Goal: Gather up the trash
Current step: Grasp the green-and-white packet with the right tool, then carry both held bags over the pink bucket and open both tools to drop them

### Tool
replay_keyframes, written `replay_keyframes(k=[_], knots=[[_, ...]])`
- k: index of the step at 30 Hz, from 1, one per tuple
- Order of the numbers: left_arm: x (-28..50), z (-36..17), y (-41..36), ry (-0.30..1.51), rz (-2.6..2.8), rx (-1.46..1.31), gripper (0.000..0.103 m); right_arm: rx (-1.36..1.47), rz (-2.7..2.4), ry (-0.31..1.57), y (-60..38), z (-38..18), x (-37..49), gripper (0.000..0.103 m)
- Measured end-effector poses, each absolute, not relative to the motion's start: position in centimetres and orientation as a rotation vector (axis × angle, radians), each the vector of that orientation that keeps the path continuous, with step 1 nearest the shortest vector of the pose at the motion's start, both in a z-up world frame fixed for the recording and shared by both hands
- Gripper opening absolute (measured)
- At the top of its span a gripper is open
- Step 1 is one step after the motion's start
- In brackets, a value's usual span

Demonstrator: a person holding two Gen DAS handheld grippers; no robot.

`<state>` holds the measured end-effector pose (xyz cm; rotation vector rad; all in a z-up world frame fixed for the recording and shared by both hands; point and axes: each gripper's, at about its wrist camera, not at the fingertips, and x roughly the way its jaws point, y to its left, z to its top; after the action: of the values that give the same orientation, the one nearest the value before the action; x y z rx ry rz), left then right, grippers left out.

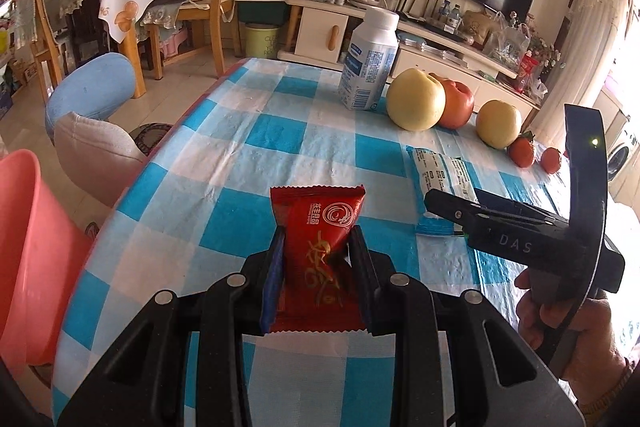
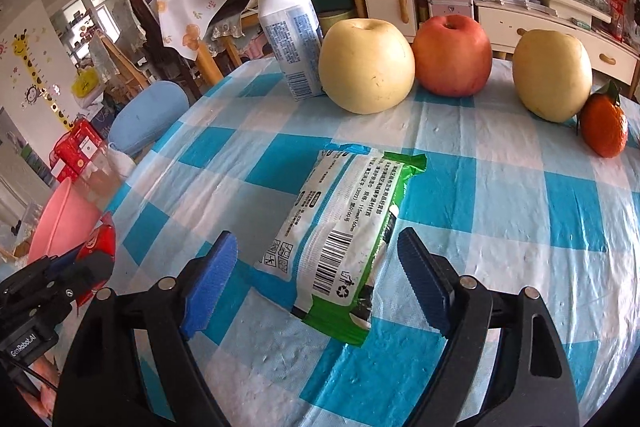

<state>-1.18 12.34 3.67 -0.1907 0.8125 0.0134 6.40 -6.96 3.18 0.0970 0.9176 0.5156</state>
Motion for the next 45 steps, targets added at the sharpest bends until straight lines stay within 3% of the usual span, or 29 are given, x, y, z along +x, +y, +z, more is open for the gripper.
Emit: replay_keyframes(k=[23, 45], knots=[[-1.4, 3.7, 13.3, 0.809, 0.043, -0.201, 0.033, 0.033, 0.516, 0.909, -7.5, 2.9, 7.0, 0.042], [-2.8, 5.0, 14.7, 0.781, 0.033, -0.226, 0.033, -0.005, 0.493, 0.801, -6.8, 4.9, 2.6, 0.036]])
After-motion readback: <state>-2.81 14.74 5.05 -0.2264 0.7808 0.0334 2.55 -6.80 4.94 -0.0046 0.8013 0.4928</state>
